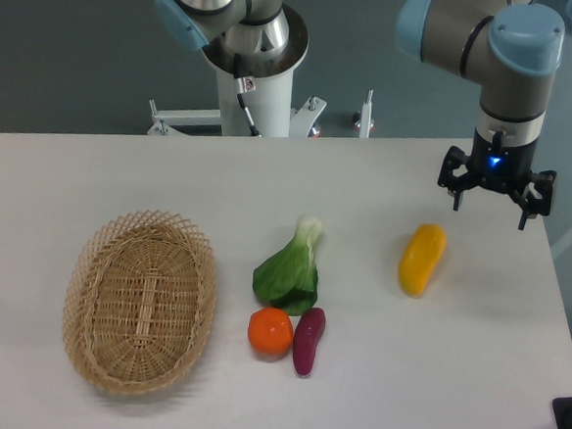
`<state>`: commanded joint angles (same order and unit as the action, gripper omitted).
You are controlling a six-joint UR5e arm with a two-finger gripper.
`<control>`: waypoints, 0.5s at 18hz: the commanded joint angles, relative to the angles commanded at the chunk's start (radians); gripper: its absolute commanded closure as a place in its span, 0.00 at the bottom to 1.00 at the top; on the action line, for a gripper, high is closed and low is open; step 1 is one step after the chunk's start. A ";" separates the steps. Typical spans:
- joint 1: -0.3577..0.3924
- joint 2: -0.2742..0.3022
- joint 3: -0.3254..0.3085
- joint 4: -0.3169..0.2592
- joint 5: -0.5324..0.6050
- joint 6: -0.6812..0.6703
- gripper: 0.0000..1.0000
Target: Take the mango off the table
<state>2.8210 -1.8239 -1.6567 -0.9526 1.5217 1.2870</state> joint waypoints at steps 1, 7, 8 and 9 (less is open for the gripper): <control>0.005 0.000 -0.011 0.002 -0.003 0.002 0.00; 0.034 0.000 -0.023 -0.003 -0.002 0.005 0.00; 0.040 0.000 -0.031 -0.005 -0.002 0.005 0.00; 0.041 0.000 -0.035 -0.005 -0.002 0.006 0.00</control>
<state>2.8624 -1.8239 -1.6919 -0.9572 1.5202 1.2931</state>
